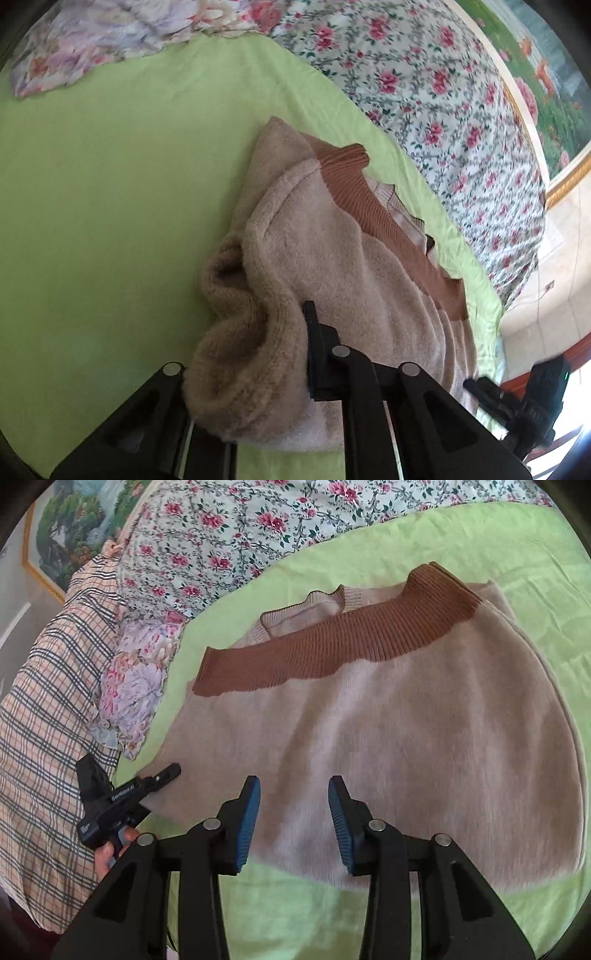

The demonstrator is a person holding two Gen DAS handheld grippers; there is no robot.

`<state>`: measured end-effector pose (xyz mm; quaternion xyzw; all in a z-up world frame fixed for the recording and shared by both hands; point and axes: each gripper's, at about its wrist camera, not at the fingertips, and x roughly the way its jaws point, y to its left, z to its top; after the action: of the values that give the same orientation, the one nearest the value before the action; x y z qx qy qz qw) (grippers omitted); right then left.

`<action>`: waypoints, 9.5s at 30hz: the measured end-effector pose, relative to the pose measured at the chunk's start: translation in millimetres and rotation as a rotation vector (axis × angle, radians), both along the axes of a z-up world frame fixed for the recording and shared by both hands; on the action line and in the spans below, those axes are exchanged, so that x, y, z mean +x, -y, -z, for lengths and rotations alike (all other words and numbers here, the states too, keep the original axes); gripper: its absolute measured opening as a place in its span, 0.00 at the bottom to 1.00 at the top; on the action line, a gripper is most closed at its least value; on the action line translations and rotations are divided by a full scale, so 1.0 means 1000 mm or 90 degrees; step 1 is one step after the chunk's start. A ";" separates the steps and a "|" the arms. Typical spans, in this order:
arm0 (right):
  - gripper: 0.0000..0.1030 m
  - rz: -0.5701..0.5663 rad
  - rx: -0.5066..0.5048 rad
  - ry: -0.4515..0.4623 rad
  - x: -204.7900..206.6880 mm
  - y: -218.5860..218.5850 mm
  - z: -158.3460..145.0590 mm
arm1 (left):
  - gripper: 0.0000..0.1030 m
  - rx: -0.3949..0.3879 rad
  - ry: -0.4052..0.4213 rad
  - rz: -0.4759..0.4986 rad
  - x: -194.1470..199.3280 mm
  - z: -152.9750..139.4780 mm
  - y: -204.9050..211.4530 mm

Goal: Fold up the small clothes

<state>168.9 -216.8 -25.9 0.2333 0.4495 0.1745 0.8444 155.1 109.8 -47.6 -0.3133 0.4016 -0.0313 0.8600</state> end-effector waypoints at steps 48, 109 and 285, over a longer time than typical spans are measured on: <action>0.16 -0.065 -0.029 -0.087 0.081 0.101 -0.026 | 0.07 0.284 0.079 0.525 0.011 -0.075 0.350; 0.30 -0.144 0.126 -0.021 0.061 -0.016 0.010 | 0.37 0.076 -0.039 0.292 0.035 -0.067 0.087; 0.19 -0.150 -0.169 -0.075 -0.073 -0.053 0.023 | 0.22 0.229 -0.085 0.326 -0.090 0.009 0.057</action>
<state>95.7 -163.4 -48.9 0.0754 0.5415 0.1972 0.8138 65.6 52.3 -56.6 -0.0460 0.5219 -0.1546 0.8376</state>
